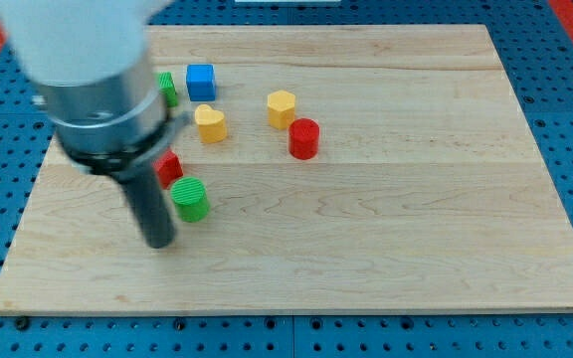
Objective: Slide the green circle horizontally to the right side of the red star
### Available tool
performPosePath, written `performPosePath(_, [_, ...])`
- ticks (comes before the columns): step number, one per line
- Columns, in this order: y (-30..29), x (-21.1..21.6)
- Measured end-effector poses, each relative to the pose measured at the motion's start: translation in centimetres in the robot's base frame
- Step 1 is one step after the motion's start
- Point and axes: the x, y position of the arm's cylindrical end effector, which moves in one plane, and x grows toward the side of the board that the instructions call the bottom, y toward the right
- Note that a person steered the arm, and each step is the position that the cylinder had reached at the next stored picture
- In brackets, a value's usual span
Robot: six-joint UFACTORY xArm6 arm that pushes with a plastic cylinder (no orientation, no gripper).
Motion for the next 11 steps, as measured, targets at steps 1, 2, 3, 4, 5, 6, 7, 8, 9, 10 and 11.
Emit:
performPosePath(1, [1.4, -2.4])
performPosePath(2, [6.8, -1.4])
performPosePath(3, [10.1, -1.3])
performPosePath(4, [10.9, -4.9])
performPosePath(5, [9.7, 0.4])
performPosePath(6, [4.2, -2.5])
performPosePath(7, [7.3, -3.3])
performPosePath(8, [8.0, -3.1])
performPosePath(9, [10.1, -1.2])
performPosePath(10, [11.8, -4.0])
performPosePath(11, [11.8, -7.7])
